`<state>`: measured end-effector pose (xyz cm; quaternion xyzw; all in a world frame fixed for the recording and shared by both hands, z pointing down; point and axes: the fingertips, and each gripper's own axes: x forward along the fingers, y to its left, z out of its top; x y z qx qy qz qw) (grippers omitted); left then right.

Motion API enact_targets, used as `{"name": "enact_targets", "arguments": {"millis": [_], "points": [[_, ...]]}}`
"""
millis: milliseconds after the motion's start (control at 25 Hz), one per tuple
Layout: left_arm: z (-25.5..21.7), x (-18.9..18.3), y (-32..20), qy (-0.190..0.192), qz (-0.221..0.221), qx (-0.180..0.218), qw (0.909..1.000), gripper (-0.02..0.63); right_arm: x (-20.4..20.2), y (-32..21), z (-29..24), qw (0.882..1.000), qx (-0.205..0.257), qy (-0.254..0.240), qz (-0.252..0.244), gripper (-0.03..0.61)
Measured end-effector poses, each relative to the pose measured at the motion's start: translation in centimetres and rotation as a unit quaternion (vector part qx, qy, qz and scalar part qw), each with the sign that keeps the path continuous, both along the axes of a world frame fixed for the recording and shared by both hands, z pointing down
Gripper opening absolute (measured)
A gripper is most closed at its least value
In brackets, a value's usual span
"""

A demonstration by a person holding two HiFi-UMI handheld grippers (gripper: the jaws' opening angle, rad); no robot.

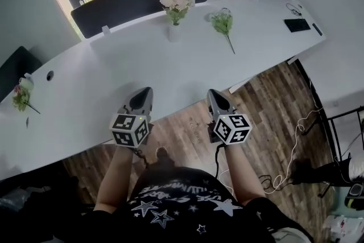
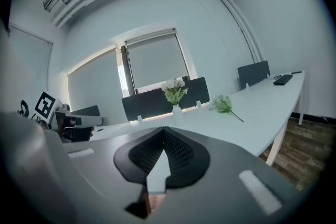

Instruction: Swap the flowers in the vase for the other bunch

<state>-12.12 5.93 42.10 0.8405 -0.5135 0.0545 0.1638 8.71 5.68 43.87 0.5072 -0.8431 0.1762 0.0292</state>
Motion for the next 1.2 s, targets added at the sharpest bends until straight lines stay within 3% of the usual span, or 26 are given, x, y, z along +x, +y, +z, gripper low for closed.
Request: {"name": "enact_targets", "arguments": {"millis": [560,1200], "points": [[-0.5,-4.1,-6.2,0.012,0.029,0.019,0.9993,0.008,-3.9,-5.3,-0.9,0.999,0.011,0.035,0.034,0.002],[0.4,-5.8,-8.7,0.015,-0.014,0.005,0.9998,0.008,-6.0,-10.7,0.1,1.000,0.002,0.017,-0.020,0.003]]}}
